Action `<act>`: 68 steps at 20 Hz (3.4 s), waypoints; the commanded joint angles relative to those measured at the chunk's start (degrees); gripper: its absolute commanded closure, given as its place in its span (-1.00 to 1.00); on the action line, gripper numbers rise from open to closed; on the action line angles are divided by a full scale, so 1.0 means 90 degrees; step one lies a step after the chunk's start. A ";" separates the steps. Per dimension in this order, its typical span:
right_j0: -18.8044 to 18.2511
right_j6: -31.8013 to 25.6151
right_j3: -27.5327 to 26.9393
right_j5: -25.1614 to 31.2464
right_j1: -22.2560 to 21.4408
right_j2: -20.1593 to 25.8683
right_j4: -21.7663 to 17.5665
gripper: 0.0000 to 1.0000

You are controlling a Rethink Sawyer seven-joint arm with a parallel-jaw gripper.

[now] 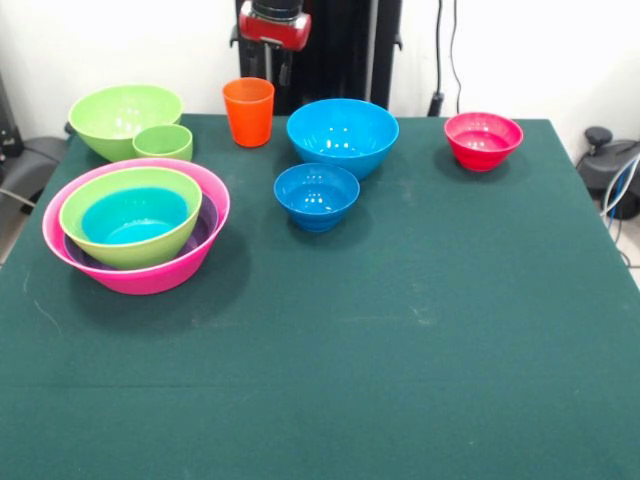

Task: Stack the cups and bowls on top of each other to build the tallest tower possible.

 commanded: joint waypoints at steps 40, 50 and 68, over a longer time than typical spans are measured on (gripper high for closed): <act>0.0124 0.0123 -0.0006 0.0213 -0.0125 0.0818 -0.0004 -1.00; -0.0123 0.0174 0.0643 0.0872 -0.1086 0.1212 -0.0319 -1.00; -0.1689 -0.0676 0.0892 0.2475 -0.2401 0.2823 -0.0591 -1.00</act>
